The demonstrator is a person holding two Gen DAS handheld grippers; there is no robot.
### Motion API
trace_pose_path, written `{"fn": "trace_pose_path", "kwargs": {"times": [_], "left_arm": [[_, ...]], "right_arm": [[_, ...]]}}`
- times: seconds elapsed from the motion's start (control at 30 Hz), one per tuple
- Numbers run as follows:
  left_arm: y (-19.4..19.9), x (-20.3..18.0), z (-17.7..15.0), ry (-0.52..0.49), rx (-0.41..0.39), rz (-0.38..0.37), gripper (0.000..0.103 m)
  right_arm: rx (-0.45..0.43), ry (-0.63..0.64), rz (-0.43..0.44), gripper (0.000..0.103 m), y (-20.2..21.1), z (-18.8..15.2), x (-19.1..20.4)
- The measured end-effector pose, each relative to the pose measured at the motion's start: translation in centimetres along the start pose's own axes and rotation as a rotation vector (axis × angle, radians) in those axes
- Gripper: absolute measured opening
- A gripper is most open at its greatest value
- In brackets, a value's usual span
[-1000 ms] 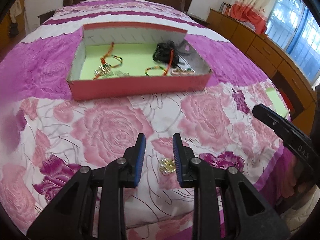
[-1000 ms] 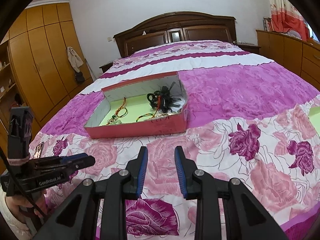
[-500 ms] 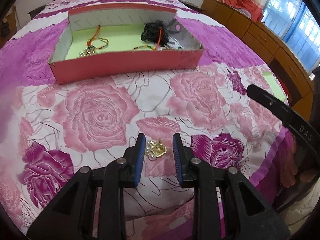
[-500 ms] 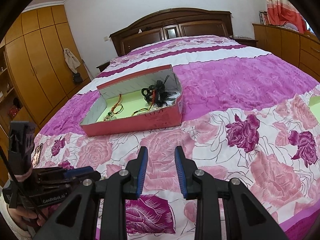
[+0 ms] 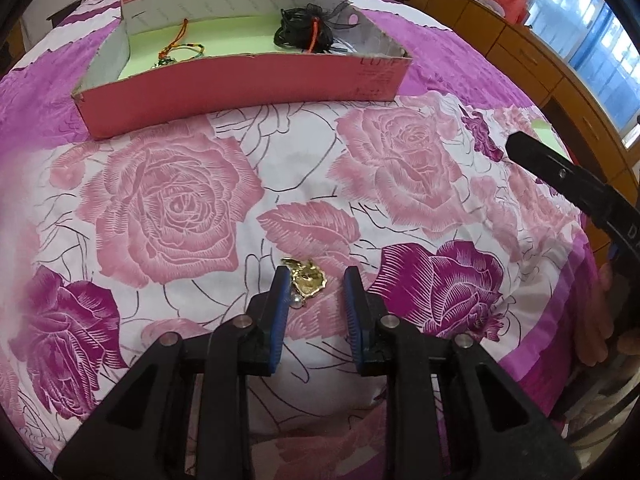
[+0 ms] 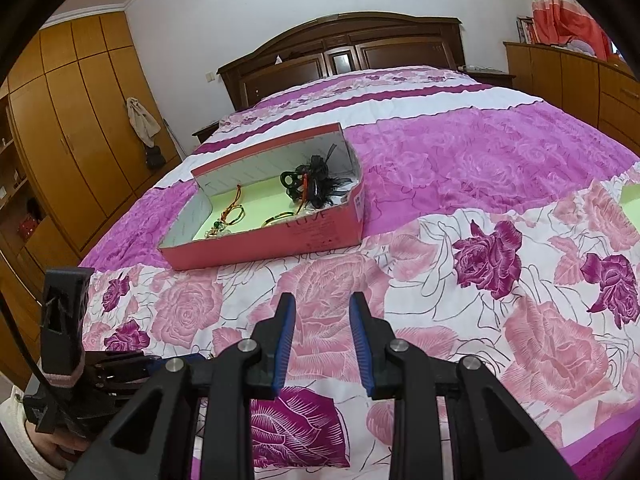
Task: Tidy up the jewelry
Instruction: 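Grasp the gold earring with the left tool, then carry the gold earring with the left tool into the box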
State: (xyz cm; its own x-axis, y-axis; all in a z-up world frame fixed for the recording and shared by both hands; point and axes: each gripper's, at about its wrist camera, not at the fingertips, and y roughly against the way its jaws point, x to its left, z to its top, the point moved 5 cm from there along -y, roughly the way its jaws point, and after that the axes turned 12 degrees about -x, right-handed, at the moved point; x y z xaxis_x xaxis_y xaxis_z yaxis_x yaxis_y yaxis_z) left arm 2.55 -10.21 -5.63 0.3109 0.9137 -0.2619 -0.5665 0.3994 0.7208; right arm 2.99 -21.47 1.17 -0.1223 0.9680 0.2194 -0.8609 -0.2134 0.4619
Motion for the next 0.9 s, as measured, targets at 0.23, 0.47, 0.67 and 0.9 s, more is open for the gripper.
{"fn": "trace_pose_path", "kwargs": {"times": [0.23, 0.47, 0.67, 0.9], "left_arm": [[-0.3, 0.2, 0.0, 0.026, 0.001, -0.034, 0.008], [0.8, 0.5, 0.4, 0.048, -0.036, -0.064, 0.008], [2.3, 1.2, 1.6, 0.06, -0.098, -0.058, 0.008], [3.9, 2.6, 3.9, 0.065, -0.187, -0.023, 0.008]], "right_arm": [[-0.001, 0.001, 0.001, 0.031, 0.0, 0.0, 0.0], [-0.003, 0.005, 0.001, 0.031, 0.0, 0.1, 0.1], [-0.007, 0.016, 0.01, 0.031, -0.1, 0.6, 0.7], [-0.012, 0.038, 0.035, 0.031, -0.7, 1.4, 2.2]]}}
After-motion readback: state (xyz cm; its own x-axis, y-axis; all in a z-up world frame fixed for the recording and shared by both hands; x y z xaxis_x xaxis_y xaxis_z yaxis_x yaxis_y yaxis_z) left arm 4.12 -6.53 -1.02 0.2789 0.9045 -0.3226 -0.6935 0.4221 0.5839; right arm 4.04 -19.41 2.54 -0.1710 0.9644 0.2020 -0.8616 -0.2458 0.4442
